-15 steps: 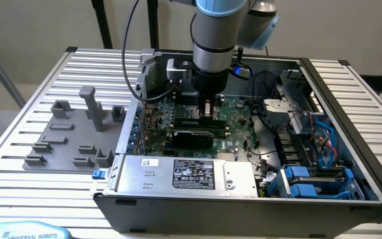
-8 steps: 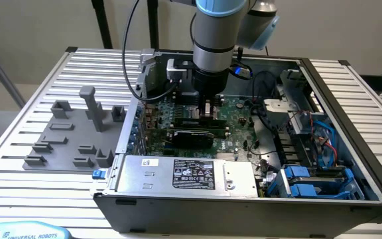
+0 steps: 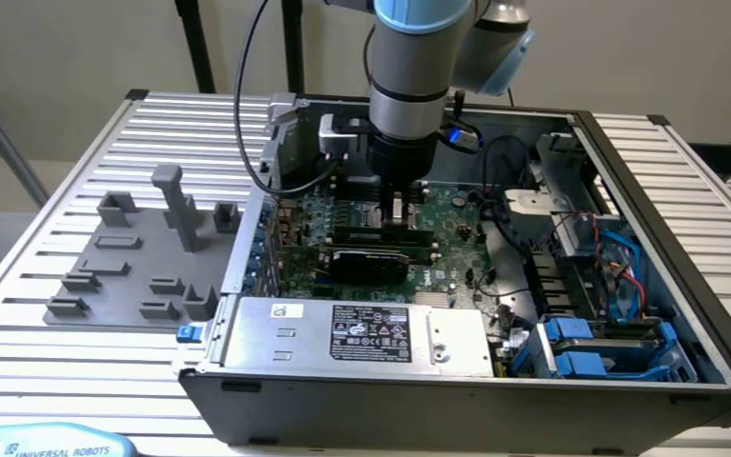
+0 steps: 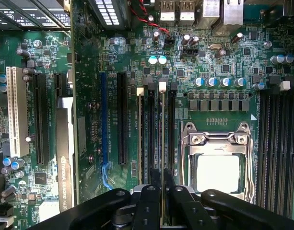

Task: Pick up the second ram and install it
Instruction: 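Insert the second ram into the second slot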

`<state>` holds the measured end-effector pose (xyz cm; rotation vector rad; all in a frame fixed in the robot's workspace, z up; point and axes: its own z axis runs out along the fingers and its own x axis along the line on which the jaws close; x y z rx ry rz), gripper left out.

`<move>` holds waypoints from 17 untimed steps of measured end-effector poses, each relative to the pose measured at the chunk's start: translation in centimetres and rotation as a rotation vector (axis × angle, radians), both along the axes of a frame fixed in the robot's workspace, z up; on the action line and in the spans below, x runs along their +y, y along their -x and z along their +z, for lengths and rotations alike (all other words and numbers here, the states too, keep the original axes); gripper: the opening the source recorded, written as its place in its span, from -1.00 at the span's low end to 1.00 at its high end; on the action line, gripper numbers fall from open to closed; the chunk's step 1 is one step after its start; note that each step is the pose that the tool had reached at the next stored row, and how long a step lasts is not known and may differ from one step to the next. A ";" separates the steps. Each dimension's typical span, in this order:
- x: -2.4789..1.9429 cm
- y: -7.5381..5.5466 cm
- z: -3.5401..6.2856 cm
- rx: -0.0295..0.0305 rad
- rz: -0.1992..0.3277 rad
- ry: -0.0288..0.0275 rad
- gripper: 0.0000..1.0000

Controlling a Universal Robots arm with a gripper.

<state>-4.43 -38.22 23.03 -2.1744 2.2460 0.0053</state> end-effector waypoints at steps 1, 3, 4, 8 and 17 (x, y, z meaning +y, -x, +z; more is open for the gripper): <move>0.00 0.0 -0.01 0.0000 0.000 0.0001 -0.73; 0.02 0.0 -0.04 -0.0003 0.000 -0.0001 -0.73; 0.04 0.0 -0.06 -0.0003 0.000 -0.0003 -0.73; 0.09 0.0 -0.11 -0.0003 0.000 -0.0002 -0.73; 0.17 0.0 -0.34 -0.0010 0.000 -0.0001 -0.73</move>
